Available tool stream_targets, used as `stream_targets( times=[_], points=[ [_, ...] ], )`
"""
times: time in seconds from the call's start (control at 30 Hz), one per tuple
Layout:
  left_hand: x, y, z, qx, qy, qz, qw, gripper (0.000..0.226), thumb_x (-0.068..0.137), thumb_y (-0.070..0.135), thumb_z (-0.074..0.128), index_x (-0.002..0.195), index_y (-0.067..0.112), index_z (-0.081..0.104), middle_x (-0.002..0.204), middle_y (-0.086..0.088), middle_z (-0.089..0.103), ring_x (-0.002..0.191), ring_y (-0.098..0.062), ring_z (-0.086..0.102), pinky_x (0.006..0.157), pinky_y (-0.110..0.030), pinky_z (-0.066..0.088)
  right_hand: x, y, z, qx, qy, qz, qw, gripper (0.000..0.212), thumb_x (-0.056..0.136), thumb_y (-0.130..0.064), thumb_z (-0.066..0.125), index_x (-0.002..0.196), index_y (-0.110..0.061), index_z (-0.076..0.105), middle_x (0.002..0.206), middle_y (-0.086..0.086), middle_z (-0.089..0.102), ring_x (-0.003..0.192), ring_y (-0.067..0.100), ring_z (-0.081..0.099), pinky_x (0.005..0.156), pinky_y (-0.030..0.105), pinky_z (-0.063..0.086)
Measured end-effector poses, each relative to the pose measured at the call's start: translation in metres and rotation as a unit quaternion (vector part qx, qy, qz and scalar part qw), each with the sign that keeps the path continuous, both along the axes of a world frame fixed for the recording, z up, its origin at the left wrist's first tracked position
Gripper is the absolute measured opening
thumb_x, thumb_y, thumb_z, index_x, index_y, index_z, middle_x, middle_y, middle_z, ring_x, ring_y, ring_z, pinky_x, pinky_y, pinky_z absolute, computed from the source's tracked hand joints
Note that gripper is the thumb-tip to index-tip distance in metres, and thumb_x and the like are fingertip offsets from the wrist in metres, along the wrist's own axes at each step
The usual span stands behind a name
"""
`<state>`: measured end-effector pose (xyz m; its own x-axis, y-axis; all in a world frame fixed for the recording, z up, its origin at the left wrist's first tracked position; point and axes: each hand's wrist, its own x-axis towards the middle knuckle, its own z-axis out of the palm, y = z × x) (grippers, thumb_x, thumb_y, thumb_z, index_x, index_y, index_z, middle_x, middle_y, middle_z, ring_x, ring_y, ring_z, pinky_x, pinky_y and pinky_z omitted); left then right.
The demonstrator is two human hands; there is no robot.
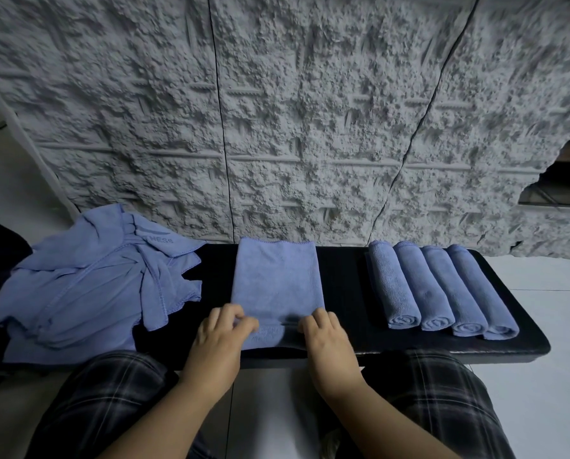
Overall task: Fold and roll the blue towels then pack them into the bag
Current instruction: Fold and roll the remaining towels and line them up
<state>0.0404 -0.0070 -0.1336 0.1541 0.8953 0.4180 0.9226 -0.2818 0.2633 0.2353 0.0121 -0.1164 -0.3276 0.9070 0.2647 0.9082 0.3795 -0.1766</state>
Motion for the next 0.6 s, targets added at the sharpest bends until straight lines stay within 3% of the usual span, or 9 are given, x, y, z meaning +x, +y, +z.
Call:
stream_targets(
  times=[0.1,0.2,0.27,0.4,0.5,0.6],
  points=[
    [0.001,-0.001,-0.002,-0.007,0.047,-0.057,0.997,0.076,0.033,-0.010,0.074,0.090,0.032,0.047,0.093,0.012,0.041,0.084,-0.012,0.041,0.067,-0.023,0.042,-0.004,-0.002,-0.004,-0.002,0.005,0.020,1.000,0.039,0.039,-0.001,0.074,0.072,-0.015,0.057,0.074,0.003,0.054,0.060,0.018,0.052,0.050,0.022,0.044],
    [0.005,-0.005,-0.006,-0.013,0.039,-0.048,0.998,0.067,0.043,0.000,0.077,0.097,0.030,0.052,0.095,0.013,0.051,0.087,-0.013,0.046,0.072,-0.024,0.037,-0.001,0.000,-0.010,0.020,0.009,0.018,1.000,0.018,0.059,-0.012,0.051,0.076,-0.015,0.058,0.077,0.002,0.050,0.063,0.018,0.049,0.052,0.023,0.047],
    [0.008,-0.007,-0.007,-0.010,0.036,-0.040,0.998,0.059,0.050,0.011,0.080,0.100,0.029,0.053,0.095,0.012,0.057,0.090,-0.013,0.047,0.070,-0.027,0.043,-0.001,0.000,-0.012,0.004,0.011,0.017,1.000,0.026,0.064,-0.020,0.038,0.080,-0.014,0.059,0.080,0.002,0.051,0.066,0.018,0.048,0.055,0.025,0.048],
    [0.008,-0.002,-0.004,-0.024,0.021,-0.017,0.999,0.060,0.052,0.029,0.089,0.100,0.030,0.053,0.096,0.013,0.058,0.094,-0.011,0.045,0.064,-0.030,0.050,0.001,0.003,-0.013,0.003,-0.005,0.035,0.999,0.028,0.066,-0.014,0.048,0.092,-0.011,0.058,0.087,0.004,0.053,0.070,0.020,0.052,0.058,0.026,0.051],
    [0.007,0.002,-0.004,-0.047,0.009,-0.013,0.999,0.064,0.051,0.018,0.089,0.100,0.031,0.050,0.097,0.015,0.057,0.094,-0.008,0.045,0.064,-0.028,0.051,0.004,0.007,-0.010,-0.012,-0.007,0.042,0.999,0.036,0.056,-0.011,0.067,0.091,-0.013,0.059,0.086,0.003,0.057,0.068,0.019,0.055,0.057,0.024,0.051],
    [0.005,0.005,-0.005,-0.051,-0.003,-0.013,0.999,0.065,0.054,0.001,0.083,0.101,0.031,0.050,0.099,0.015,0.057,0.096,-0.008,0.046,0.063,-0.027,0.053,0.006,0.010,-0.006,-0.027,-0.014,0.037,0.999,0.028,0.067,-0.016,0.041,0.085,-0.017,0.062,0.084,-0.002,0.057,0.067,0.016,0.056,0.056,0.022,0.050]
  ],
)
